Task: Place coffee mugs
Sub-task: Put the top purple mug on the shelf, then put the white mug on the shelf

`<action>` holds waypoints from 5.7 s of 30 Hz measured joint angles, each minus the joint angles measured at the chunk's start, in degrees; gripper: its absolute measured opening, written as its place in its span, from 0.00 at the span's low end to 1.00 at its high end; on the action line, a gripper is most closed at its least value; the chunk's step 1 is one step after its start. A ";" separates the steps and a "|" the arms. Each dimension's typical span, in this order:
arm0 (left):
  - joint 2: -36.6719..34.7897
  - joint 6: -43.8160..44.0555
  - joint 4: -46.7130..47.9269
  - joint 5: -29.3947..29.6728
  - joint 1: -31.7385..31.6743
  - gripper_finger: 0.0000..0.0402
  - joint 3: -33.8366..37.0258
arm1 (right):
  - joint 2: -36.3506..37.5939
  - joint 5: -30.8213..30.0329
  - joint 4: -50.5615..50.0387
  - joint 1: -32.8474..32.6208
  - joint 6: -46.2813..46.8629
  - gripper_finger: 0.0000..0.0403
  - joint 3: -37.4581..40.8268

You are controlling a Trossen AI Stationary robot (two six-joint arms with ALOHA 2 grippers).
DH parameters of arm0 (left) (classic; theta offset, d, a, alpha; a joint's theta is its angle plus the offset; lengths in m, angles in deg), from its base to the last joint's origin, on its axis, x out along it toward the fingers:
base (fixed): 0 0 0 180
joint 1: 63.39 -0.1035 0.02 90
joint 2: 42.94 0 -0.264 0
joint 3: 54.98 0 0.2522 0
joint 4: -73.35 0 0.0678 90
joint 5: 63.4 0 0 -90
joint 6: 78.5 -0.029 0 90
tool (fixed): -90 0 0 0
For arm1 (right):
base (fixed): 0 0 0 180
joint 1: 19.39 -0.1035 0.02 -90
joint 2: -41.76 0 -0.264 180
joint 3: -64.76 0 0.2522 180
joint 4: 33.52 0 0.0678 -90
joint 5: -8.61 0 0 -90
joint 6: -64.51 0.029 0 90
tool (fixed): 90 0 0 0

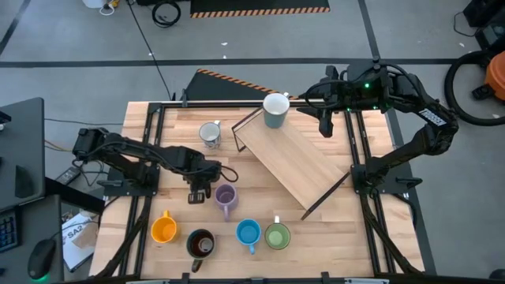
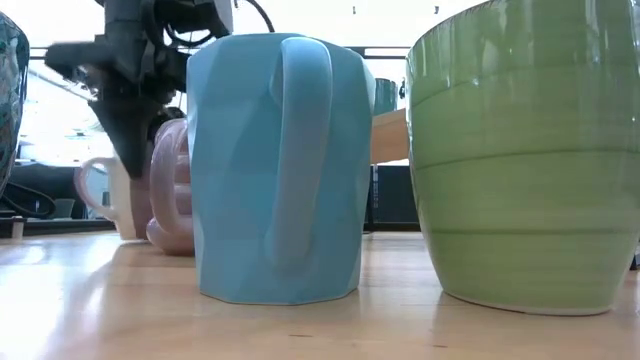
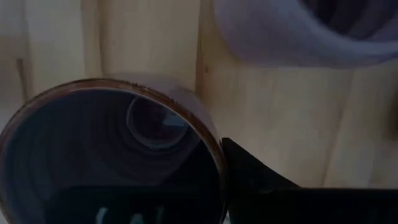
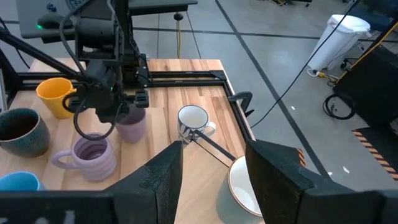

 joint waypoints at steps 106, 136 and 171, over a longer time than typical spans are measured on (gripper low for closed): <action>37.64 -29.23 30.69 2.65 -20.21 0.37 -77.59 | 2.91 -4.33 -5.11 0.13 -2.70 0.45 0.00; 37.46 -26.62 25.66 5.19 -19.06 0.37 -77.68 | 2.91 -4.21 -5.16 0.50 -2.98 0.45 0.00; 28.44 -23.59 33.94 2.37 -27.78 0.35 -77.63 | 2.87 -4.20 -5.25 0.57 0.09 0.45 0.00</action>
